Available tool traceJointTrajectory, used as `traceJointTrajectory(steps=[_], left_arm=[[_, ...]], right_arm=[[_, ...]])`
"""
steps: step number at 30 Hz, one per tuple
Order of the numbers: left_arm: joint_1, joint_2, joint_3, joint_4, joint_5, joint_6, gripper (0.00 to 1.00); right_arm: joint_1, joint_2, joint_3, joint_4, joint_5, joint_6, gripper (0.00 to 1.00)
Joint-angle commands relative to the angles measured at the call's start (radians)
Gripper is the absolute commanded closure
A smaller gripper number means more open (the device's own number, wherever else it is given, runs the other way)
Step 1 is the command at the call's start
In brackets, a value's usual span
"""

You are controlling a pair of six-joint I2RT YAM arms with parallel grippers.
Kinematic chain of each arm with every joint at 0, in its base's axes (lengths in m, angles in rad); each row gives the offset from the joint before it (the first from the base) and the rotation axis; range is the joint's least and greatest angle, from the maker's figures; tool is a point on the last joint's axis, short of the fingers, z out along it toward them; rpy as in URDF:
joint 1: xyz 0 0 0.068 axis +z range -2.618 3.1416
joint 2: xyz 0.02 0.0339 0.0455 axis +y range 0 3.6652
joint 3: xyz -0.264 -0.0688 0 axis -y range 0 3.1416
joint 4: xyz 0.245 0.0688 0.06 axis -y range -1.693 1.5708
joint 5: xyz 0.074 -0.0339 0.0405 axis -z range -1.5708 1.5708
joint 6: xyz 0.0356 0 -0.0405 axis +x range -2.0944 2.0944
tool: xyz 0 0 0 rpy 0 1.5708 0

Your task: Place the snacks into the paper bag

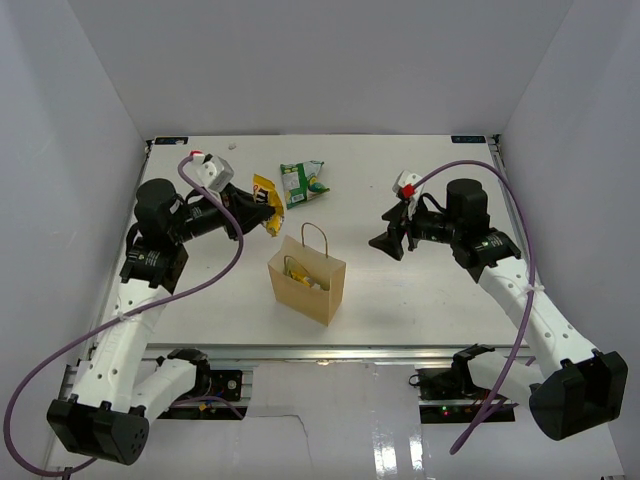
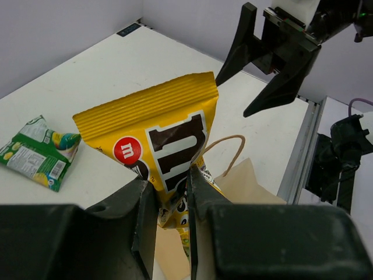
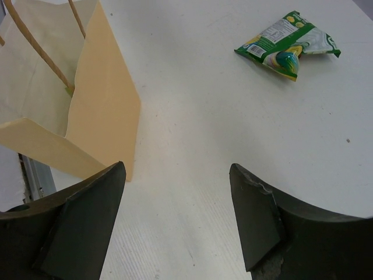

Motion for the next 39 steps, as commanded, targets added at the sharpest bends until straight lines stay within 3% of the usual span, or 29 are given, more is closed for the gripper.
traceJointTrajectory(steps=[1, 16, 23, 26, 27, 32, 39], left_arm=[[-0.037, -0.014, 0.012, 0.073, 0.040, -0.014, 0.95], [-0.152, 0.021, -0.068, 0.146, -0.022, -0.069, 0.94], [-0.189, 0.041, -0.086, 0.153, -0.032, -0.075, 0.89], [-0.203, 0.042, -0.099, 0.153, -0.043, -0.077, 0.82], [-0.207, 0.038, -0.102, 0.153, -0.054, -0.077, 0.75], [-0.211, 0.018, -0.119, 0.152, -0.085, -0.088, 0.58], [-0.211, 0.006, -0.120, 0.132, -0.102, -0.095, 0.47]], right_arm=[[-0.009, -0.003, -0.012, 0.034, -0.014, 0.011, 0.22], [-0.012, 0.004, -0.018, 0.040, -0.014, 0.011, 0.22], [-0.014, 0.001, -0.021, 0.040, -0.008, 0.003, 0.22], [-0.015, 0.001, -0.021, 0.042, -0.008, 0.002, 0.22], [-0.017, 0.003, -0.023, 0.042, -0.008, 0.000, 0.22], [-0.018, 0.006, -0.021, 0.042, -0.008, -0.005, 0.22], [-0.018, 0.026, -0.001, 0.040, -0.012, -0.018, 0.22]])
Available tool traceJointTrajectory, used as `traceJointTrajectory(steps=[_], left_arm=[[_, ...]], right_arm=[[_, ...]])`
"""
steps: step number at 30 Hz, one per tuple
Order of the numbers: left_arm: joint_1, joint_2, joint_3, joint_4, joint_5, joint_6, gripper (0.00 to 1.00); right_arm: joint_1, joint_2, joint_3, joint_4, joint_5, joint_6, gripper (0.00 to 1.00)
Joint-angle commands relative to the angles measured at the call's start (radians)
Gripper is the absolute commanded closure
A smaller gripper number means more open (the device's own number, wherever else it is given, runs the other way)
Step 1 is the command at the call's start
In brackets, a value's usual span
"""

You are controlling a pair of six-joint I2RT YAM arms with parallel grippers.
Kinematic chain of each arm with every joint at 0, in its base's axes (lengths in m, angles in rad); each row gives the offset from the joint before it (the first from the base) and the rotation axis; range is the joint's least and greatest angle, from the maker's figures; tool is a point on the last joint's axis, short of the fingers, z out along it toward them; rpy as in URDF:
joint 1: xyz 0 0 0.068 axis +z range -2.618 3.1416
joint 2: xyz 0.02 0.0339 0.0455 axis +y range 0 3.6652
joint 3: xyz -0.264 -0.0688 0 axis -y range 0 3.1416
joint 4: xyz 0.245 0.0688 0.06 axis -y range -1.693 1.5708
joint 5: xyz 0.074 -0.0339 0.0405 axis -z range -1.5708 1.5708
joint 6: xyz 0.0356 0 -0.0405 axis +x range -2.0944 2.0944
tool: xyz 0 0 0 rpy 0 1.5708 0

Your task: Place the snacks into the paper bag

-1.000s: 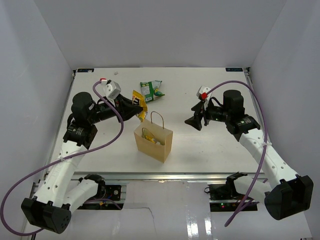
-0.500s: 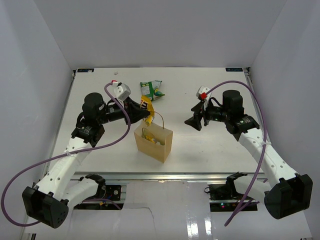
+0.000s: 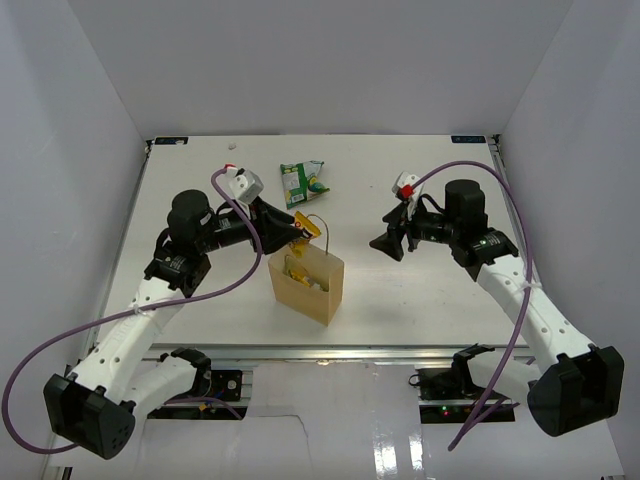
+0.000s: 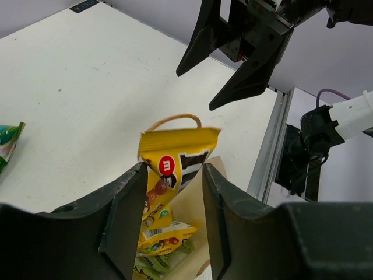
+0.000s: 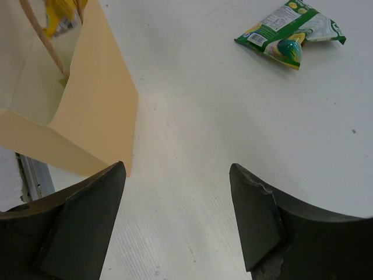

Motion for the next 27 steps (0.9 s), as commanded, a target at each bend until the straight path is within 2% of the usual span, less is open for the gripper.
traceJointTrajectory(steps=[1, 11, 13, 15, 16, 17, 18, 20, 21, 22, 23, 24, 25, 27], left_arm=[[-0.004, -0.031, 0.002, 0.003, -0.017, -0.002, 0.46], [-0.006, -0.060, 0.049, -0.031, -0.060, 0.003, 0.45], [-0.004, -0.086, 0.069, -0.057, -0.104, -0.005, 0.45], [-0.004, -0.109, 0.086, -0.086, -0.225, -0.041, 0.47], [-0.004, -0.139, 0.089, -0.121, -0.283, -0.066, 0.48], [-0.004, -0.155, 0.091, -0.146, -0.420, -0.101, 0.45], [-0.004, -0.172, 0.094, -0.173, -0.487, -0.173, 0.41], [-0.004, -0.230, 0.095, -0.252, -0.593, -0.235, 0.31], [-0.004, -0.251, 0.092, -0.273, -0.667, -0.287, 0.23], [-0.004, -0.271, 0.079, -0.307, -0.698, -0.308, 0.22], [-0.004, -0.316, 0.069, -0.318, -0.718, -0.324, 0.21], [-0.003, -0.336, 0.060, -0.327, -0.750, -0.345, 0.20], [-0.003, -0.356, 0.037, -0.344, -0.774, -0.383, 0.19], [-0.003, -0.403, 0.017, -0.359, -0.793, -0.414, 0.18]], right_arm=[[-0.004, 0.016, 0.021, 0.040, -0.015, -0.017, 0.22], [-0.003, 0.065, 0.053, 0.064, -0.041, -0.002, 0.22], [-0.003, 0.102, 0.061, 0.107, -0.032, 0.047, 0.23], [0.003, 0.149, 0.090, 0.146, 0.029, 0.157, 0.22], [0.026, 0.222, 0.111, 0.158, 0.075, 0.193, 0.21], [0.042, 0.275, 0.184, 0.151, 0.206, 0.226, 0.18], [0.051, 0.331, 0.240, 0.128, 0.265, 0.306, 0.18], [0.068, 0.554, 0.382, 0.002, 0.391, 0.401, 0.18], [0.071, 0.630, 0.564, -0.059, 0.405, 0.470, 0.18], [0.071, 0.800, 0.666, -0.120, 0.396, 0.484, 0.18], [0.071, 0.880, 0.762, -0.208, 0.356, 0.493, 0.17], [0.074, 0.943, 0.903, -0.215, 0.339, 0.506, 0.17], [0.082, 1.024, 0.938, -0.196, 0.330, 0.506, 0.16], [0.094, 1.085, 1.029, -0.134, 0.315, 0.491, 0.13]])
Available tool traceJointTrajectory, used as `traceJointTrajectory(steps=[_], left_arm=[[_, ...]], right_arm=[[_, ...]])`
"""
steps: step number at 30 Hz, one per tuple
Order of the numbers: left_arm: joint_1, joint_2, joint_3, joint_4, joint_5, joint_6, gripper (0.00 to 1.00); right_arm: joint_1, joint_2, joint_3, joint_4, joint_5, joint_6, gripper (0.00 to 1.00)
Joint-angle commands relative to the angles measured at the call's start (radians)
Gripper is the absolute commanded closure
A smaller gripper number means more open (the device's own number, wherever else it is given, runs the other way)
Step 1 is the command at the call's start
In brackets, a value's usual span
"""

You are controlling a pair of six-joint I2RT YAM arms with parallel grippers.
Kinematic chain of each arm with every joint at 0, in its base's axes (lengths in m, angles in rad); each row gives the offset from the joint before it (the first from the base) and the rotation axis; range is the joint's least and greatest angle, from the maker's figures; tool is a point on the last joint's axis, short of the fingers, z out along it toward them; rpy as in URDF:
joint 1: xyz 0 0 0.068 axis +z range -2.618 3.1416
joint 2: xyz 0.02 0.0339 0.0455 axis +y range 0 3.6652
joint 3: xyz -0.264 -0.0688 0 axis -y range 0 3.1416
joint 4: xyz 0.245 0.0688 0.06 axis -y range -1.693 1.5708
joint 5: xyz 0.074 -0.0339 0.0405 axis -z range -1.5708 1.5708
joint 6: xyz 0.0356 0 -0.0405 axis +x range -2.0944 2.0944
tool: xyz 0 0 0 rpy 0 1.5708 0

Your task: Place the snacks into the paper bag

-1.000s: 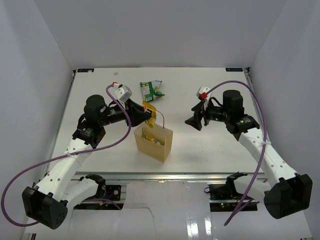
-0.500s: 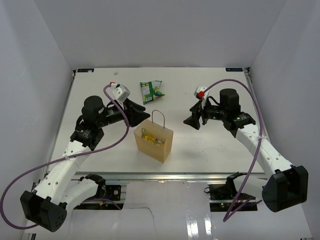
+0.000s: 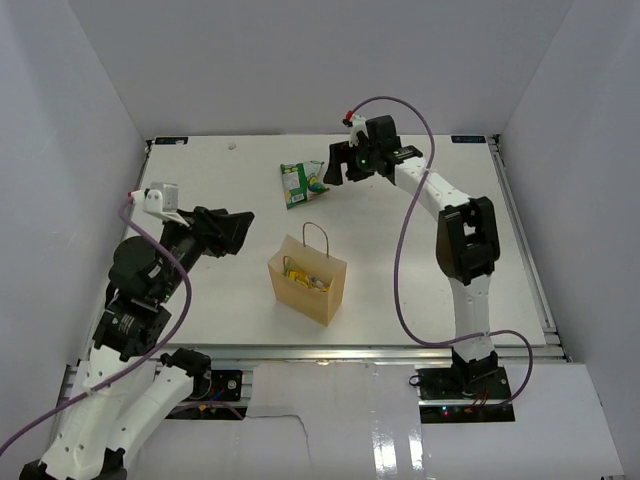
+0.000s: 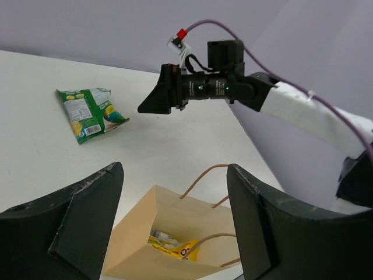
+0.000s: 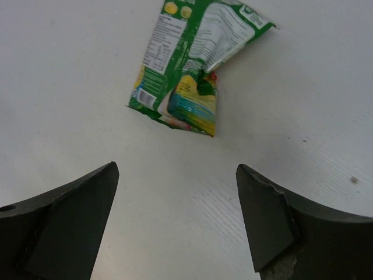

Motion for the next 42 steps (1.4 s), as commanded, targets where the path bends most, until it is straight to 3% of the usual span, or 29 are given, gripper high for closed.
traceJointTrajectory(steps=[1, 8, 17, 20, 25, 29, 36, 42], left_arm=[[-0.001, -0.058, -0.044, -0.104, -0.137, -0.144, 0.18], [-0.001, -0.107, -0.090, -0.141, -0.138, -0.246, 0.13], [-0.001, -0.071, -0.054, -0.191, -0.149, -0.250, 0.13], [-0.001, -0.063, -0.044, -0.208, -0.149, -0.250, 0.13], [-0.001, -0.066, -0.066, -0.208, -0.150, -0.272, 0.13], [-0.001, -0.077, -0.076, -0.207, -0.144, -0.283, 0.13], [-0.001, -0.094, -0.110, -0.167, -0.137, -0.280, 0.12], [-0.001, -0.094, -0.176, -0.079, -0.110, -0.270, 0.12]], right_arm=[[0.020, 0.118, 0.146, -0.052, -0.009, 0.064, 0.11], [0.036, 0.358, 0.393, 0.111, -0.013, 0.142, 0.13], [0.071, 0.475, 0.438, 0.189, 0.127, 0.248, 0.25], [0.080, 0.490, 0.449, 0.200, 0.138, 0.248, 0.31], [0.086, 0.482, 0.430, 0.203, 0.147, 0.239, 0.58], [0.062, 0.423, 0.389, 0.226, 0.115, 0.214, 0.77], [-0.032, 0.223, 0.249, 0.339, -0.213, 0.104, 0.92], [-0.087, -0.056, 0.053, 0.348, -0.432, -0.097, 0.92]])
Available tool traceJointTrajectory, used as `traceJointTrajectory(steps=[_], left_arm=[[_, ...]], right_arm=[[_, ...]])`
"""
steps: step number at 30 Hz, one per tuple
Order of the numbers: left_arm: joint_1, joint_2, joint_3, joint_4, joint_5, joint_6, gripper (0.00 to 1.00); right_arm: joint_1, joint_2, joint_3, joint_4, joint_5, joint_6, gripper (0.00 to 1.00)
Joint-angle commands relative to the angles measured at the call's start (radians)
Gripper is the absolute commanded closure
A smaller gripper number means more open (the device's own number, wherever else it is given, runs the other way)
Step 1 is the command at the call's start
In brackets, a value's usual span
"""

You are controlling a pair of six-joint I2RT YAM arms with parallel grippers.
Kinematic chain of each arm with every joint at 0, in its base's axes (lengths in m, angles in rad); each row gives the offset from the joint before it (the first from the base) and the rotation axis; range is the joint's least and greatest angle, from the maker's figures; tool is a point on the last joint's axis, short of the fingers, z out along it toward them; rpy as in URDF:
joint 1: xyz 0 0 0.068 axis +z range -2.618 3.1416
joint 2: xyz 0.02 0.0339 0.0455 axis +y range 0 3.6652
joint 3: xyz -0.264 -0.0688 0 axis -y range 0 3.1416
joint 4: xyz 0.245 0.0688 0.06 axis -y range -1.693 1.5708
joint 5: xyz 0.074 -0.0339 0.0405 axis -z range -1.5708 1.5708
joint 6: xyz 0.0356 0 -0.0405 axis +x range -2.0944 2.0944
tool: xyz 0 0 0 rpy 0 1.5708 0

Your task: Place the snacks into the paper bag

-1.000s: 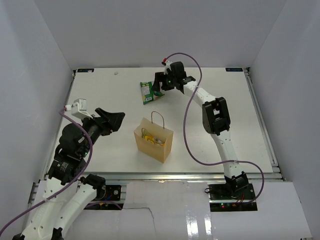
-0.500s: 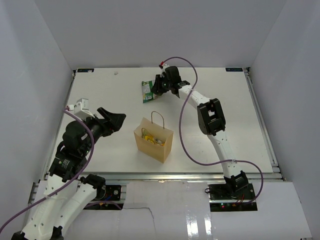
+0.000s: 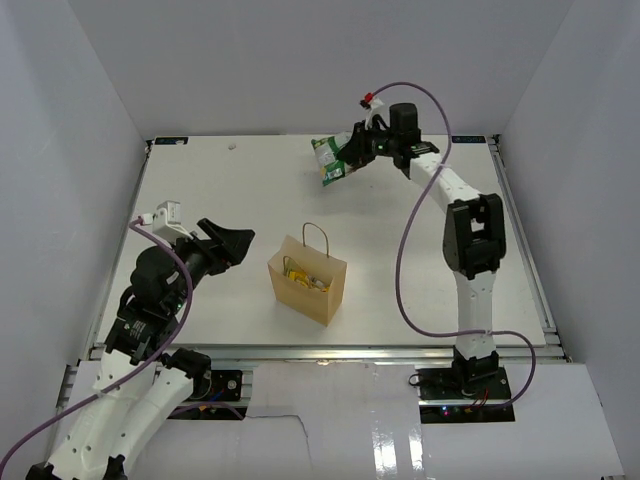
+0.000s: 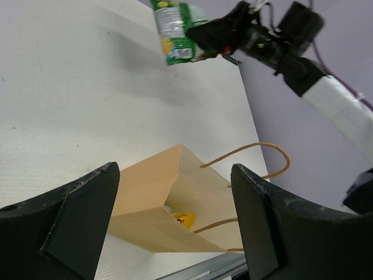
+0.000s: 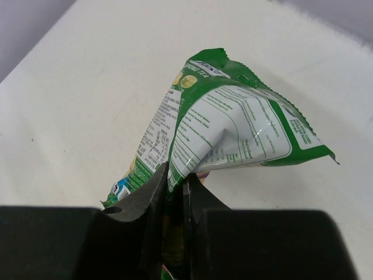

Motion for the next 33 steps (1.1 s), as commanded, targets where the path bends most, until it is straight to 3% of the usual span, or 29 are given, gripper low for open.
traceJointTrajectory(steps=[1, 8, 12, 17, 25, 33], left_arm=[[-0.001, 0.003, -0.036, 0.077, 0.017, 0.004, 0.13], [-0.001, 0.008, -0.053, 0.112, 0.069, 0.029, 0.12], [-0.001, -0.020, -0.089, 0.126, 0.074, 0.012, 0.12], [-0.001, -0.058, -0.114, 0.126, 0.071, -0.011, 0.12], [-0.001, -0.124, -0.132, 0.105, 0.050, -0.034, 0.12], [-0.001, -0.144, -0.140, 0.094, 0.042, -0.039, 0.12]], right_arm=[[-0.009, -0.289, -0.132, 0.103, -0.213, -0.220, 0.92], [-0.007, -0.632, -0.365, 0.010, -0.241, -0.400, 0.92], [0.000, -0.756, -0.383, -0.042, -0.281, -0.443, 0.92], [0.100, -0.854, -0.353, -0.154, -0.255, -0.499, 0.92], [0.359, -0.980, -0.428, -0.286, 0.025, -0.608, 0.92], [0.531, -1.081, -0.570, -0.205, 0.279, -0.611, 0.92]])
